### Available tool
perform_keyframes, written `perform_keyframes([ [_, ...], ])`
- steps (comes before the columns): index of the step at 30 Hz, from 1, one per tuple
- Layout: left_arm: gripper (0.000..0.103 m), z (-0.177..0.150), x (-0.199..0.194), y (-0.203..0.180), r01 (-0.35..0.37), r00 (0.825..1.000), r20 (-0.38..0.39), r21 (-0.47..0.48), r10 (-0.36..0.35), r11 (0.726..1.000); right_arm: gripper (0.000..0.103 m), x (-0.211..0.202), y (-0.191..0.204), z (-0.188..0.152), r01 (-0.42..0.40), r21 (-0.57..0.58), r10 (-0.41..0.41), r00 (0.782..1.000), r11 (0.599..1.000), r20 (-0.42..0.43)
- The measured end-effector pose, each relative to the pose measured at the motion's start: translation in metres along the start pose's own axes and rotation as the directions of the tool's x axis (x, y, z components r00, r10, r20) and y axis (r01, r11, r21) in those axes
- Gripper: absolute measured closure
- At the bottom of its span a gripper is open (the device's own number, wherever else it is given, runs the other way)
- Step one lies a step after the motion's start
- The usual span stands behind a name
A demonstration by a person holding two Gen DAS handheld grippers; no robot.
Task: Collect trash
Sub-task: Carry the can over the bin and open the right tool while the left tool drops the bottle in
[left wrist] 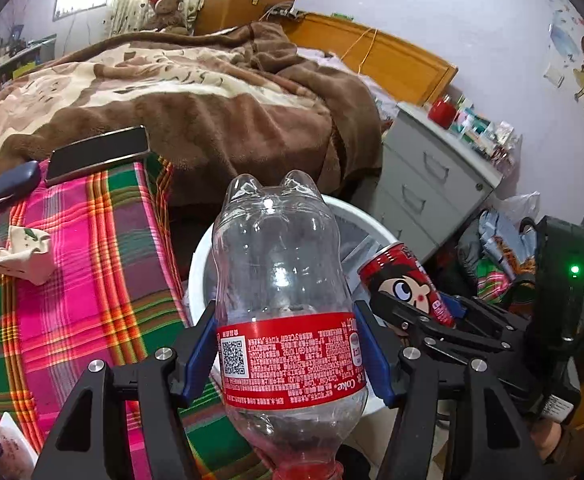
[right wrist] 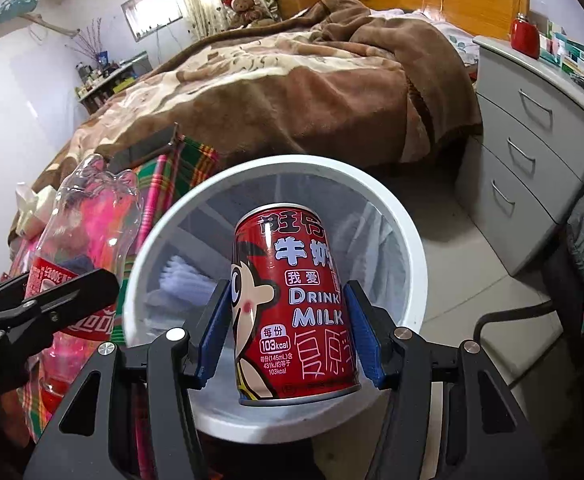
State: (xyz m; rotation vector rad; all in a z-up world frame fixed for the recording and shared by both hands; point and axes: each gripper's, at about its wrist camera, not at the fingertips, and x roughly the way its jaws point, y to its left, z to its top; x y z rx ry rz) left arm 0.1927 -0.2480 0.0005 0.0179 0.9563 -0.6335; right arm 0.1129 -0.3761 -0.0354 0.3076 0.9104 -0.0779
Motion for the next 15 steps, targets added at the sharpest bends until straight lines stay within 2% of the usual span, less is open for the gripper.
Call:
perform_keyframes([
  [10, 0.038, 0.004, 0.024, 0.003, 0.029, 0.999, -0.039, -0.027, -0.030, 0.999, 0.044, 0.010, -0.008, 0.000, 0.049, -0.008, -0.049, 0.998, 0.999, -0.048],
  [12, 0.036, 0.004, 0.024, 0.004, 0.025, 0.999, -0.030, -0.030, -0.026, 0.999, 0.040, 0.008, -0.008, 0.000, 0.051, -0.007, -0.051, 0.998, 0.999, -0.039],
  [15, 0.035, 0.003, 0.020, 0.006, 0.000, 1.000, -0.021, -0.027, -0.001, 1.000, 0.039, 0.006, -0.006, 0.002, 0.050, -0.009, -0.051, 0.998, 0.999, -0.033],
])
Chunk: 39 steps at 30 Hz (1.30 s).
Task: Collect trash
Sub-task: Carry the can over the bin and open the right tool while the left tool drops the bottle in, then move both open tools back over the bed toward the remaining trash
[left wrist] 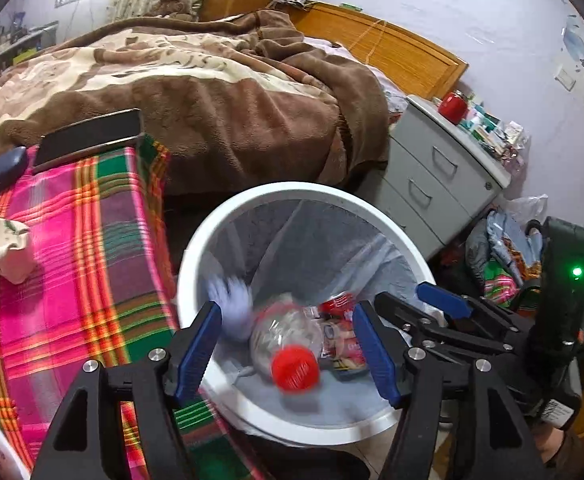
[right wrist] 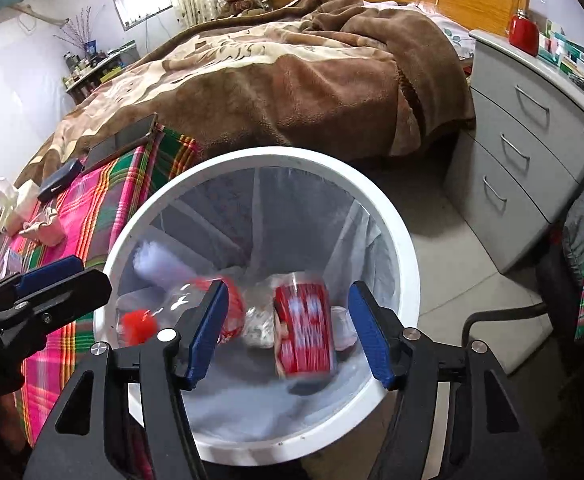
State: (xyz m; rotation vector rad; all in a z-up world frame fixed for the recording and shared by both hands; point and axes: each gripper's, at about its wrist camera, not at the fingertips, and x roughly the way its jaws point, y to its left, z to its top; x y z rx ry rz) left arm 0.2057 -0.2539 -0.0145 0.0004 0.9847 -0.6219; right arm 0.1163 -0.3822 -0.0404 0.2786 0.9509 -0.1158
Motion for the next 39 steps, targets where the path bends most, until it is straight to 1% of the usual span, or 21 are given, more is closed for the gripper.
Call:
perform_keyframes([
  [4, 0.035, -0.002, -0.010, 0.003, -0.006, 1.000, 0.014, 0.005, 0.006, 1.000, 0.039, -0.008, 0.004, 0.000, -0.007, -0.002, 0.007, 1.000, 1.000, 0.022],
  [8, 0.035, -0.007, -0.023, 0.006, -0.046, 0.998, 0.044, 0.018, 0.045, 0.999, 0.039, -0.016, 0.009, 0.002, -0.018, -0.002, 0.018, 0.999, 1.000, 0.046],
  [11, 0.035, -0.011, -0.034, 0.011, -0.036, 0.998, 0.052, 0.004, 0.036, 0.999, 0.039, -0.021, 0.015, 0.002, -0.023, -0.006, 0.023, 0.998, 1.000, 0.063],
  [15, 0.035, -0.017, -0.047, 0.022, -0.063, 0.996, 0.062, -0.023, 0.064, 0.998, 0.039, -0.028, 0.023, 0.000, -0.027, -0.013, 0.028, 0.996, 1.000, 0.082],
  [20, 0.035, -0.028, -0.066, 0.032, -0.106, 0.990, 0.091, -0.021, 0.108, 0.994, 0.039, -0.033, 0.037, -0.002, -0.044, -0.024, 0.047, 0.994, 0.999, 0.099],
  [22, 0.035, -0.033, -0.074, 0.040, -0.121, 0.988, 0.096, -0.033, 0.124, 0.992, 0.039, -0.035, 0.044, -0.004, -0.050, -0.029, 0.053, 0.993, 0.998, 0.104],
  [24, 0.035, -0.037, -0.080, 0.047, -0.124, 0.987, 0.101, -0.050, 0.128, 0.991, 0.039, -0.036, 0.052, -0.005, -0.054, -0.039, 0.057, 0.993, 0.998, 0.106],
  [27, 0.035, -0.045, -0.091, 0.056, -0.150, 0.981, 0.114, -0.052, 0.155, 0.987, 0.039, -0.038, 0.062, -0.009, -0.061, -0.053, 0.067, 0.991, 0.997, 0.115],
  [30, 0.035, -0.053, -0.103, 0.067, -0.158, 0.978, 0.128, -0.071, 0.166, 0.985, 0.039, -0.041, 0.073, -0.012, -0.072, -0.069, 0.080, 0.989, 0.995, 0.124],
  [33, 0.035, -0.060, -0.117, 0.078, -0.191, 0.969, 0.143, -0.084, 0.202, 0.978, 0.039, -0.043, 0.084, -0.015, -0.086, -0.082, 0.096, 0.987, 0.993, 0.129],
  [35, 0.035, -0.066, -0.127, 0.088, -0.192, 0.967, 0.153, -0.100, 0.206, 0.976, 0.039, -0.045, 0.093, -0.017, -0.104, -0.095, 0.116, 0.984, 0.990, 0.134],
  [39, 0.035, -0.077, -0.145, 0.107, -0.231, 0.952, 0.174, -0.129, 0.251, 0.964, 0.039, -0.048, 0.114, -0.024, -0.140, -0.130, 0.158, 0.978, 0.982, 0.139],
])
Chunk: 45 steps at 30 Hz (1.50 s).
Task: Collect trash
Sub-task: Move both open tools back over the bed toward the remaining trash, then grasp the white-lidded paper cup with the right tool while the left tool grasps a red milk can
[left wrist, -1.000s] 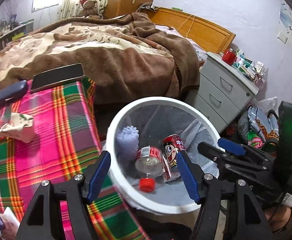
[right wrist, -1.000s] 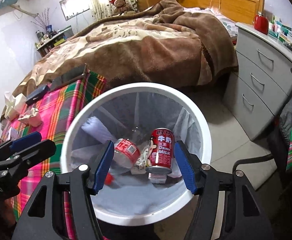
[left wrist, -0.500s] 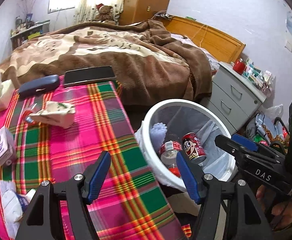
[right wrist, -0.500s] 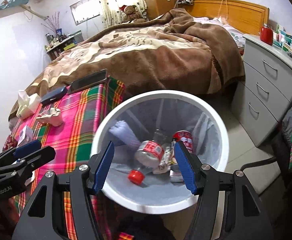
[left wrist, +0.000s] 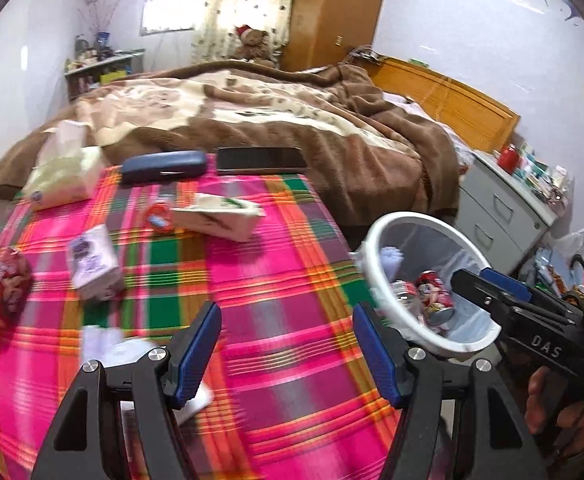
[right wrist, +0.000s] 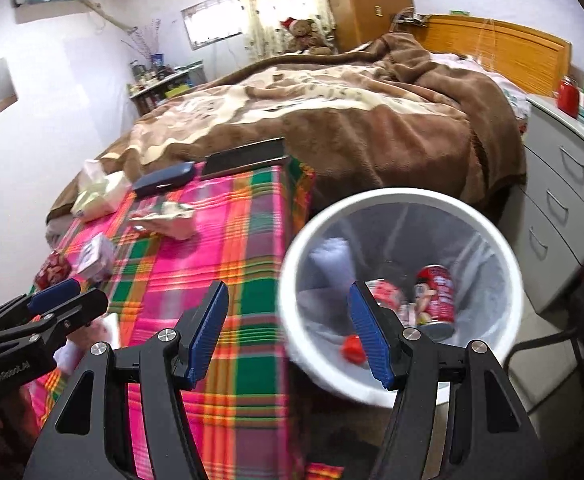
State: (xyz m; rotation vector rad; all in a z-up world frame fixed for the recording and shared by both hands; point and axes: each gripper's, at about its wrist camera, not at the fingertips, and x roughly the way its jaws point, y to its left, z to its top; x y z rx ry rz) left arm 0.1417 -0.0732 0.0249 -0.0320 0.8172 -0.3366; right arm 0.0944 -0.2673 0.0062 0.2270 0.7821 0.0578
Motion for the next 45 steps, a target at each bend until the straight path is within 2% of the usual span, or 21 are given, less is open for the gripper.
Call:
perform_keyframes([
  [3, 0.035, -0.005, -0.011, 0.026, -0.010, 1.000, 0.013, -0.047, 0.010, 0.999, 0.039, 0.001, 0.019, -0.003, -0.050, -0.032, 0.050, 0.999, 0.998, -0.001],
  [12, 0.035, -0.018, -0.040, 0.103, -0.105, 0.992, 0.051, -0.155, 0.114, 0.982, 0.039, 0.015, 0.076, -0.019, -0.175, -0.120, 0.170, 0.984, 0.977, -0.051],
  [16, 0.035, -0.025, -0.049, 0.139, -0.125, 0.989, 0.051, -0.236, 0.141, 0.964, 0.039, 0.021, 0.099, -0.027, -0.219, -0.159, 0.209, 0.975, 0.963, -0.077],
  [28, 0.035, -0.039, -0.058, 0.211, -0.201, 0.974, 0.032, -0.326, 0.223, 0.924, 0.039, 0.035, 0.154, -0.043, -0.328, -0.222, 0.303, 0.943, 0.918, -0.141],
  [35, 0.035, -0.043, -0.054, 0.245, -0.213, 0.971, 0.023, -0.360, 0.237, 0.908, 0.039, 0.051, 0.176, -0.046, -0.323, -0.249, 0.289, 0.943, 0.913, -0.163],
  [38, 0.030, -0.041, -0.049, 0.260, -0.220, 0.970, 0.010, -0.373, 0.241, 0.901, 0.039, 0.059, 0.182, -0.046, -0.312, -0.255, 0.274, 0.946, 0.915, -0.175],
  [43, 0.030, -0.036, -0.041, 0.279, -0.240, 0.967, -0.010, -0.362, 0.254, 0.901, 0.039, 0.067, 0.187, -0.046, -0.276, -0.264, 0.235, 0.956, 0.924, -0.177],
  [45, 0.030, -0.031, -0.037, 0.283, -0.240, 0.968, -0.009, -0.343, 0.253, 0.908, 0.039, 0.070, 0.187, -0.045, -0.274, -0.258, 0.232, 0.955, 0.926, -0.182],
])
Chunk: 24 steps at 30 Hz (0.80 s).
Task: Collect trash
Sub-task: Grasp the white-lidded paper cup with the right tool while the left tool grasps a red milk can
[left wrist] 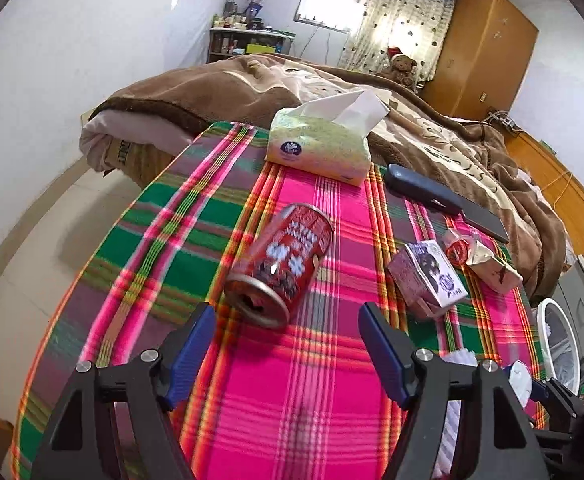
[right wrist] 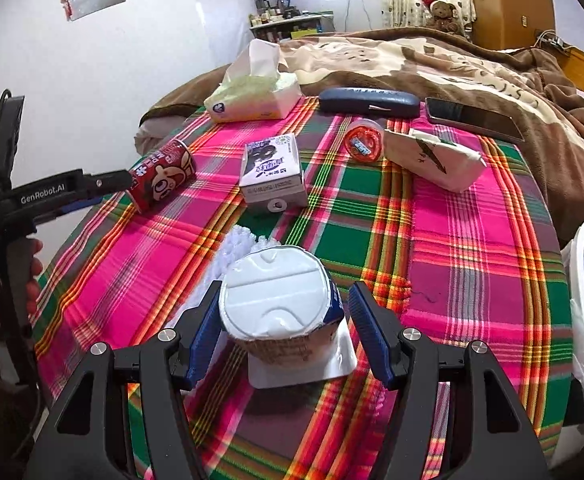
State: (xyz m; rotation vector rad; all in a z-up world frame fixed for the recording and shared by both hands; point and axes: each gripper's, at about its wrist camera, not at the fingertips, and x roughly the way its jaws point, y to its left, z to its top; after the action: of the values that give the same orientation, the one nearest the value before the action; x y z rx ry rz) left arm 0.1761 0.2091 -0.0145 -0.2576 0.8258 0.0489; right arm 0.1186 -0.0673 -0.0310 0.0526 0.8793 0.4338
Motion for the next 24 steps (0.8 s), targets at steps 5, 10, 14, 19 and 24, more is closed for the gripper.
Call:
perform_keyframes([
  [5, 0.030, 0.018, 0.016, 0.000, -0.020, 1.000, -0.017, 0.045, 0.021, 0.999, 0.039, 0.003, -0.009, 0.003, 0.006, 0.050, -0.006, 1.000, 0.999, 0.008],
  [10, 0.030, 0.030, 0.037, 0.001, -0.042, 0.998, -0.050, 0.092, 0.047, 0.995, 0.041, 0.004, -0.018, 0.003, 0.009, 0.090, -0.010, 1.000, 0.996, 0.009],
  [14, 0.030, 0.034, 0.050, 0.001, -0.035, 0.997, -0.066, 0.105, 0.042, 0.994, 0.044, 0.003, -0.020, 0.005, 0.029, 0.101, -0.031, 0.999, 0.994, 0.019],
  [19, 0.030, 0.037, 0.061, -0.001, -0.018, 0.996, -0.088, 0.113, 0.028, 0.993, 0.044, 0.002, -0.024, 0.007, 0.047, 0.112, -0.050, 0.998, 0.993, 0.026],
  [24, 0.030, 0.039, 0.079, -0.001, 0.011, 0.991, -0.136, 0.094, 0.002, 0.996, 0.044, 0.002, -0.029, 0.008, 0.060, 0.129, -0.064, 0.998, 0.990, 0.028],
])
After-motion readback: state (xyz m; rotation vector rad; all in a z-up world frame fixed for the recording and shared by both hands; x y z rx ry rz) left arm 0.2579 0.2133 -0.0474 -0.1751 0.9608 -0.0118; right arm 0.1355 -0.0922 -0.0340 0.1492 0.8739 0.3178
